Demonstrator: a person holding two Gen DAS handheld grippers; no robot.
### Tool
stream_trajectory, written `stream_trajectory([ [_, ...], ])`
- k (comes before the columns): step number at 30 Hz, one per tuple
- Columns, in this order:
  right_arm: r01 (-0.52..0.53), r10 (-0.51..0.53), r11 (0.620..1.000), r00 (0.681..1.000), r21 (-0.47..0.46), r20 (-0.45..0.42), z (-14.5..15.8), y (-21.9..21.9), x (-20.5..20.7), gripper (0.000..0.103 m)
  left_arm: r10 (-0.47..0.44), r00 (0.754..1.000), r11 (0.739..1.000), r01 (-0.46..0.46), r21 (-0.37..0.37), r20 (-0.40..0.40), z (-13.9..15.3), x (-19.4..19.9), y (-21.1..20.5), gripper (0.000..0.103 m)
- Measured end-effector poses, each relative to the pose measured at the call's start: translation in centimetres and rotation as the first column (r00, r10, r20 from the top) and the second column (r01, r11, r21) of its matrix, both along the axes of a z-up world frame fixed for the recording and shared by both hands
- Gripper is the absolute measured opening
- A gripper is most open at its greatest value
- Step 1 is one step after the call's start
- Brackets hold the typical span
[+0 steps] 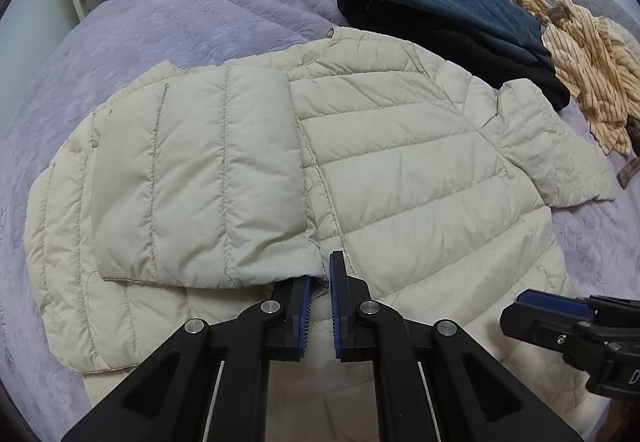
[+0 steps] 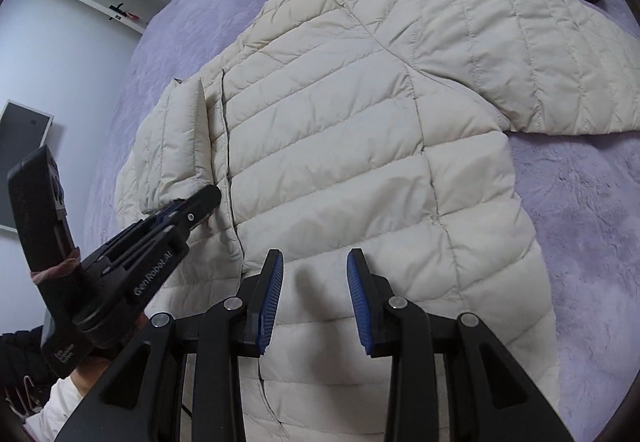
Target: Fold large clothes
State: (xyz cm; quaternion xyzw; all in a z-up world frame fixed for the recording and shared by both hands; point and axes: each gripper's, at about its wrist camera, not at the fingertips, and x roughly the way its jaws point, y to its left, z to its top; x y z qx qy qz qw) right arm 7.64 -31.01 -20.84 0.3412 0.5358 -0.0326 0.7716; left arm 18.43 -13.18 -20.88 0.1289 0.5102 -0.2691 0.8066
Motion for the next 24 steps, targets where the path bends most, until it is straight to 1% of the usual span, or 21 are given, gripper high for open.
stream_trajectory([
  [1, 0.002, -0.002, 1.0, 1.0, -0.001, 0.001, -0.2, 0.0, -0.1, 0.036, -0.006, 1.0, 1.0, 0.006, 0.009, 0.009, 0.0, -0.2, 0.0, 0.015],
  [2, 0.002, -0.002, 1.0, 1.0, -0.003, 0.001, -0.5, 0.0, 0.2, 0.037, -0.013, 1.0, 1.0, 0.012, 0.018, 0.01, -0.1, -0.3, -0.1, 0.027],
  [3, 0.004, -0.004, 1.0, 1.0, -0.005, 0.001, -0.5, -0.2, 0.3, 0.037, -0.015, 1.0, 1.0, 0.015, 0.02, 0.006, 0.0, -0.3, -0.1, 0.072],
  [4, 0.003, -0.003, 1.0, 1.0, -0.007, 0.001, -0.2, -0.3, -0.6, 0.038, -0.007, 1.0, 1.0, 0.007, 0.019, 0.015, 0.2, -0.5, 0.1, 0.103],
  [5, 0.003, -0.003, 1.0, 1.0, -0.007, 0.001, -0.1, -0.4, -0.5, 0.042, 0.005, 0.998, 1.0, -0.006, 0.016, 0.055, 0.7, -0.9, 0.5, 0.103],
  [6, 0.003, -0.003, 1.0, 1.0, -0.008, 0.002, -0.1, -0.7, -0.5, 0.045, 0.001, 0.997, 1.0, -0.002, 0.018, 0.075, 1.1, -1.0, 0.6, 0.103],
  [8, 0.0, 0.0, 1.0, 1.0, -0.018, 0.005, 0.0, -0.4, -0.6, 0.045, -0.004, 0.997, 0.999, 0.0, 0.049, 0.072, 1.2, -1.2, 0.7, 0.103],
  [10, -0.008, 0.008, 0.999, 1.0, -0.031, 0.005, 0.3, -0.3, -0.3, 0.047, 0.009, 0.997, 0.999, -0.013, 0.051, 0.075, 1.7, -1.4, 1.4, 0.103],
  [11, -0.013, 0.014, 0.999, 1.0, -0.04, 0.004, 0.5, -0.2, -0.2, 0.051, 0.013, 0.997, 0.999, -0.016, 0.038, 0.076, 2.1, -1.6, 2.0, 0.103],
  [12, -0.021, 0.021, 0.998, 1.0, -0.052, 0.005, 0.8, -0.1, -0.1, 0.059, 0.024, 0.996, 0.999, -0.026, 0.02, 0.085, 2.7, -1.9, 2.9, 0.103],
  [13, -0.032, 0.033, 0.997, 0.999, -0.067, 0.009, 1.3, 0.0, 0.0, 0.064, 0.049, 0.993, 0.999, -0.05, 0.0, 0.105, 3.4, -2.2, 4.1, 0.103],
  [14, -0.047, 0.049, 0.995, 0.999, -0.088, 0.019, 1.7, 0.5, 0.5, 0.071, 0.078, 0.989, 0.997, -0.077, -0.017, 0.127, 4.2, -2.4, 5.4, 0.103],
  [15, -0.067, 0.071, 0.991, 0.997, -0.112, 0.034, 2.3, 0.8, 0.8, 0.075, 0.107, 0.984, 0.994, -0.104, -0.026, 0.144, 4.8, -2.3, 6.6, 0.103],
  [17, -0.12, 0.132, 0.979, 0.989, -0.164, 0.066, 3.6, 2.2, 1.9, 0.076, 0.192, 0.965, 0.981, -0.189, -0.035, 0.177, 5.9, -1.5, 9.7, 0.103],
  [18, -0.154, 0.173, 0.968, 0.982, -0.198, 0.08, 4.2, 3.3, 2.8, 0.076, 0.245, 0.951, 0.969, -0.245, -0.028, 0.19, 6.2, -0.8, 11.2, 0.103],
  [19, -0.191, 0.218, 0.952, 0.972, -0.238, 0.09, 4.7, 4.5, 3.8, 0.076, 0.298, 0.933, 0.954, -0.3, -0.02, 0.201, 6.3, 0.1, 12.7, 0.103],
  [20, -0.234, 0.271, 0.928, 0.958, -0.29, 0.094, 5.2, 6.1, 4.7, 0.076, 0.352, 0.912, 0.934, -0.358, -0.01, 0.209, 6.2, 1.2, 14.2, 0.103],
  [21, -0.273, 0.323, 0.896, 0.942, -0.35, 0.092, 5.5, 7.7, 5.5, 0.076, 0.397, 0.894, 0.914, -0.406, 0.002, 0.207, 5.9, 2.3, 15.5, 0.103],
  [22, -0.31, 0.375, 0.857, 0.923, -0.411, 0.086, 5.8, 9.4, 6.3, 0.076, 0.438, 0.877, 0.893, -0.45, 0.016, 0.195, 5.4, 3.5, 16.7, 0.103],
  [24, -0.383, 0.481, 0.761, 0.875, -0.524, 0.059, 5.6, 13.0, 7.7, 0.076, 0.501, 0.844, 0.857, -0.515, 0.029, 0.193, 4.2, 5.3, 18.8, 0.103],
])
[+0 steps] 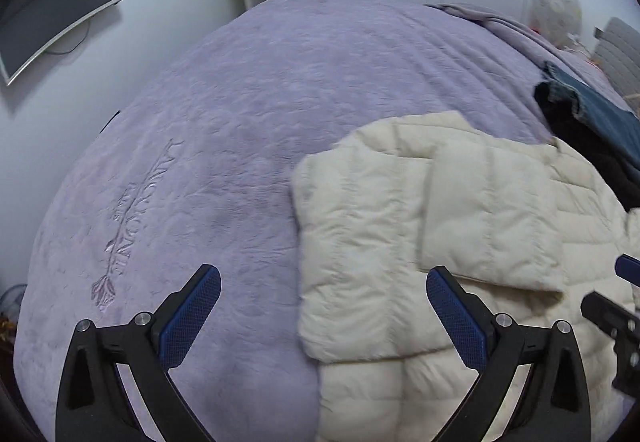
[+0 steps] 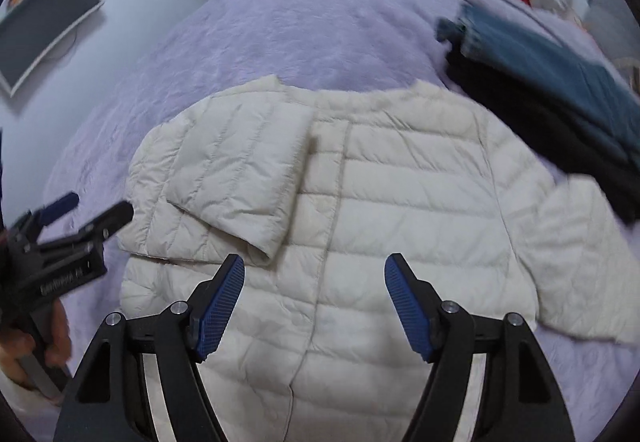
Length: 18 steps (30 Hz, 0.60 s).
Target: Fold large clothes
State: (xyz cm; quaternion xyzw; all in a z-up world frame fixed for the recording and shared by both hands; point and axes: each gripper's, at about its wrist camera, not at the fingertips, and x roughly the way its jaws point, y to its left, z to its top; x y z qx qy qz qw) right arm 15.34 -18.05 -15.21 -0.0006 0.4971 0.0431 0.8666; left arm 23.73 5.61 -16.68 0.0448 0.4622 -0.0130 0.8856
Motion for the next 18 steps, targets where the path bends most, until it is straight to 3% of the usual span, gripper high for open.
stream_trajectory([
  [5, -0.181, 0.186, 0.949, 0.983, -0.258, -0.005, -3.3, 6.3, 3.1, 0.076, 0.071, 0.996, 0.997, -0.07, 0.013, -0.059, -3.7, 2.9, 2.0, 0.103],
  [9, -0.177, 0.198, 0.887, 0.98, -0.428, 0.006, -4.9, 8.0, 4.7, 0.074, 0.06, 0.995, 0.997, -0.056, 0.047, -0.085, -5.7, 3.3, 1.6, 0.103],
  [10, -0.151, 0.182, 0.882, 0.983, -0.446, 0.028, -4.8, 7.9, 4.6, 0.068, 0.057, 0.995, 0.997, -0.052, 0.051, -0.084, -5.9, 3.3, 1.6, 0.103],
  [11, -0.111, 0.15, 0.885, 0.987, -0.453, 0.05, -4.6, 7.3, 4.7, 0.032, 0.055, 0.995, 0.997, -0.051, 0.055, -0.084, -6.1, 3.2, 1.5, 0.103],
  [12, -0.064, 0.103, 0.898, 0.993, -0.435, 0.066, -4.3, 6.5, 4.8, 0.006, 0.054, 0.995, 0.997, -0.05, 0.056, -0.085, -6.0, 3.2, 1.4, 0.103],
  [16, 0.149, -0.136, 0.976, 0.987, -0.161, 0.091, -2.7, 0.8, 3.7, 0.007, 0.045, 0.994, 0.998, -0.042, 0.036, -0.095, -6.0, 3.3, 1.6, 0.103],
  [18, 0.283, -0.285, 0.957, 0.958, 0.054, 0.028, -3.0, -3.0, 2.6, 0.007, 0.035, 0.995, 0.999, -0.032, 0.032, -0.098, -5.9, 3.3, 1.4, 0.103],
])
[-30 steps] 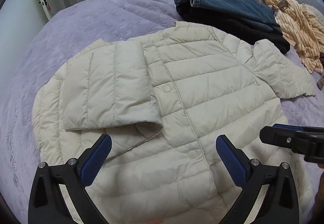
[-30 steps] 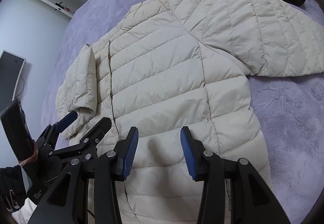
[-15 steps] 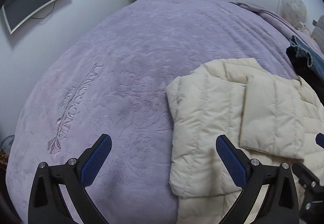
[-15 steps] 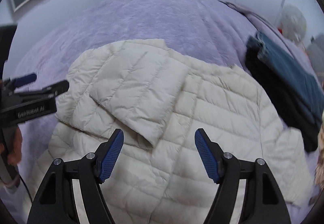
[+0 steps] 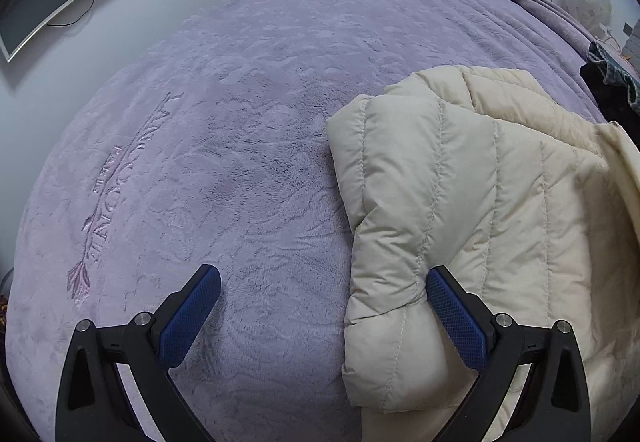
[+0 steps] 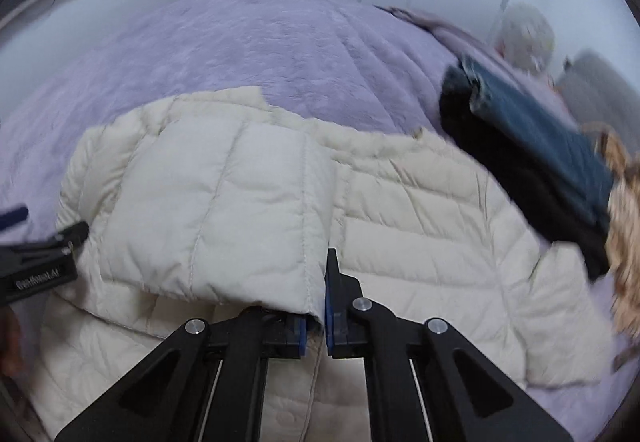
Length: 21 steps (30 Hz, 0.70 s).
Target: Fold large clothes
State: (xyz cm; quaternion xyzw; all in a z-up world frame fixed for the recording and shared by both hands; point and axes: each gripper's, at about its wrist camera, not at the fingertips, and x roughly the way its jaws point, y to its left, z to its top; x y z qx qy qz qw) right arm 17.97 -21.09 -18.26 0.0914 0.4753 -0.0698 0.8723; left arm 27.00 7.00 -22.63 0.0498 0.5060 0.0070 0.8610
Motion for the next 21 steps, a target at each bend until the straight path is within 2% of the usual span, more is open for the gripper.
stream_trajectory([
  [1, 0.069, -0.068, 0.99, 0.998, 0.12, -0.012, -0.6, -1.7, -0.8, 0.007, -0.005, 1.0, 1.0, 0.005, 0.003, 0.0, 0.0, 0.0, -0.2, 0.103],
  [2, 0.135, -0.131, 0.963, 0.991, 0.234, -0.034, -1.4, -3.1, -1.5, 0.007, -0.01, 1.0, 1.0, 0.01, 0.008, 0.001, -0.1, -0.1, -0.4, 0.103],
  [3, 0.195, -0.185, 0.918, 0.981, 0.344, -0.061, -2.5, -4.4, -2.4, 0.007, -0.015, 1.0, 1.0, 0.015, 0.013, 0.001, -0.1, 0.0, -0.6, 0.103],
  [5, 0.282, -0.266, 0.792, 0.958, 0.542, -0.11, -4.7, -6.6, -3.8, 0.007, -0.02, 1.0, 1.0, 0.02, 0.022, 0.0, -0.3, 0.1, -0.8, 0.103],
  [7, 0.342, -0.33, 0.674, 0.932, 0.655, -0.146, -6.1, -8.5, -4.8, 0.007, -0.018, 1.0, 1.0, 0.018, 0.018, -0.001, -0.4, 0.1, -0.8, 0.103],
  [9, 0.366, -0.365, 0.595, 0.916, 0.715, -0.165, -6.9, -10.0, -5.5, 0.008, -0.016, 1.0, 1.0, 0.016, 0.017, -0.003, -0.5, 0.2, -0.7, 0.103],
  [10, 0.374, -0.379, 0.582, 0.91, 0.722, -0.167, -6.9, -10.6, -5.7, 0.008, -0.014, 1.0, 1.0, 0.014, 0.021, -0.003, -0.5, 0.2, -0.7, 0.103],
  [13, 0.395, -0.407, 0.592, 0.899, 0.702, -0.163, -6.9, -12.3, -6.2, 0.008, -0.002, 1.0, 1.0, 0.002, 0.024, -0.005, -0.6, 0.1, -0.6, 0.103],
  [15, 0.408, -0.422, 0.579, 0.891, 0.706, -0.169, -7.0, -13.5, -6.4, 0.008, 0.016, 1.0, 1.0, -0.015, 0.025, -0.007, -0.7, 0.2, -0.4, 0.103],
  [18, 0.426, -0.44, 0.599, 0.882, 0.678, -0.165, -6.6, -14.8, -6.9, 0.008, 0.038, 0.999, 0.999, -0.037, 0.016, -0.017, -0.6, 0.3, 0.1, 0.103],
  [21, 0.406, -0.419, 0.618, 0.895, 0.673, -0.155, -5.8, -15.2, -7.1, 0.008, 0.031, 0.999, 0.999, -0.031, 0.01, -0.006, 0.1, 0.0, 0.3, 0.103],
])
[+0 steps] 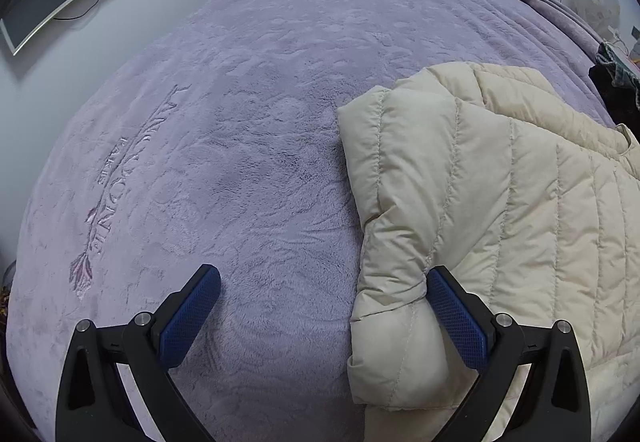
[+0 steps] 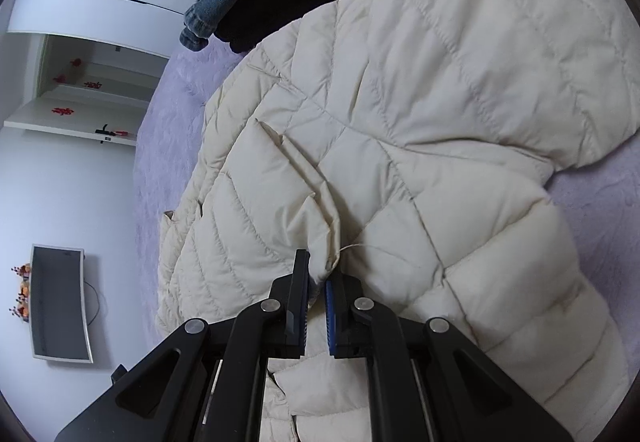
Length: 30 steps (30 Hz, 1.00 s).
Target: Fold large clothes
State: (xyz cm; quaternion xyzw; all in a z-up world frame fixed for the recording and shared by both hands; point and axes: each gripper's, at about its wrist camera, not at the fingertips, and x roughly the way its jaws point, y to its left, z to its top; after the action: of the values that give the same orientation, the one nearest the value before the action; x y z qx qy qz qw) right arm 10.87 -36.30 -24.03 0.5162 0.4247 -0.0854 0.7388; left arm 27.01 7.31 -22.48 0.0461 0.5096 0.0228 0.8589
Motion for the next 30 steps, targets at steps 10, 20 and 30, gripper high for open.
stream_trajectory([
  [10, -0.052, 0.05, 0.996, 0.998, -0.067, -0.024, 1.6, -1.1, -1.8, 0.009, 0.021, 1.0, 1.0, -0.02, -0.022, 0.021, 3.1, -0.9, 1.2, 0.103],
  [20, -0.128, 0.126, 0.989, 0.991, -0.08, -0.035, 3.8, -1.6, -7.1, 0.07, -0.106, 0.993, 0.993, 0.103, -0.055, -0.055, 4.6, -5.9, -2.5, 0.103],
  [30, -0.093, 0.088, 0.994, 0.992, -0.054, -0.087, 3.9, -4.9, -13.3, 0.084, -0.268, 0.952, 0.958, 0.247, -0.142, -0.147, 4.9, -11.9, -11.9, 0.103],
])
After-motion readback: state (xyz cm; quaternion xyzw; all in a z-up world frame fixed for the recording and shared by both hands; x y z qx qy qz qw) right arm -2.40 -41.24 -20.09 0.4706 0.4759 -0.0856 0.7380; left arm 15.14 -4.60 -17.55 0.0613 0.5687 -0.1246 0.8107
